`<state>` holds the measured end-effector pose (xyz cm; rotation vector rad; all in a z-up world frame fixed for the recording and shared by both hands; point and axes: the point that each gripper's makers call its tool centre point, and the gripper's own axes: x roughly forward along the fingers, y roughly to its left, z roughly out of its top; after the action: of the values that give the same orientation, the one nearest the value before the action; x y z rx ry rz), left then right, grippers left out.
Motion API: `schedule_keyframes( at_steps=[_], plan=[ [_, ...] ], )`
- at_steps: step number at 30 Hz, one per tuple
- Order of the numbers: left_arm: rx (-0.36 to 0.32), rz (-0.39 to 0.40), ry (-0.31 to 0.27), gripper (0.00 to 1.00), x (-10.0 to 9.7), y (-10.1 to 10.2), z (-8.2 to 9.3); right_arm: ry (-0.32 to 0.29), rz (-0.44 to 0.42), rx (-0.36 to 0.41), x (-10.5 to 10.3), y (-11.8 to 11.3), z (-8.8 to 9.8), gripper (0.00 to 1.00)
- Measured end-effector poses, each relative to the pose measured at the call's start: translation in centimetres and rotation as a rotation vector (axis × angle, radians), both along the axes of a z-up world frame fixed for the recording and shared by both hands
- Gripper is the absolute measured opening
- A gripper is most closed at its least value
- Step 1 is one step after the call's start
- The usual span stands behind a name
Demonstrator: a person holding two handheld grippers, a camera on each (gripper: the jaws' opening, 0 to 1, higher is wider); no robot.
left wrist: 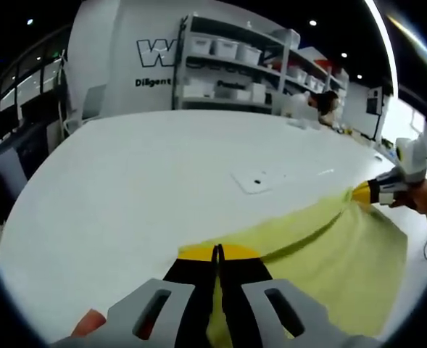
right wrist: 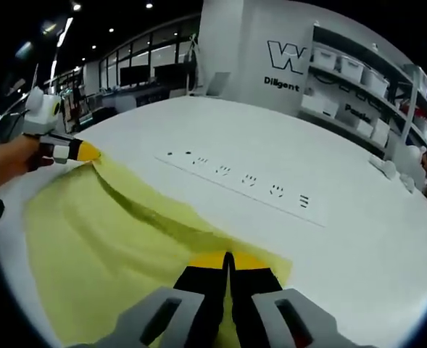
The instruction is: Fold the garment on the visible template until the final outline fits inside the template.
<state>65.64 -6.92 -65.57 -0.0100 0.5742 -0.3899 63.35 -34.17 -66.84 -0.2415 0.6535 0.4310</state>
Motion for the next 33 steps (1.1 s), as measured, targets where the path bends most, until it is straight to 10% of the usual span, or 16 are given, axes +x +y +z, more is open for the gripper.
schedule_keyframes(
  at_steps=[33],
  plan=[
    [0.057,0.044,-0.036,0.00,1.6,1.6,-0.4,-0.001,-0.013,0.002,0.6,-0.6,-0.6,0.00]
  ],
)
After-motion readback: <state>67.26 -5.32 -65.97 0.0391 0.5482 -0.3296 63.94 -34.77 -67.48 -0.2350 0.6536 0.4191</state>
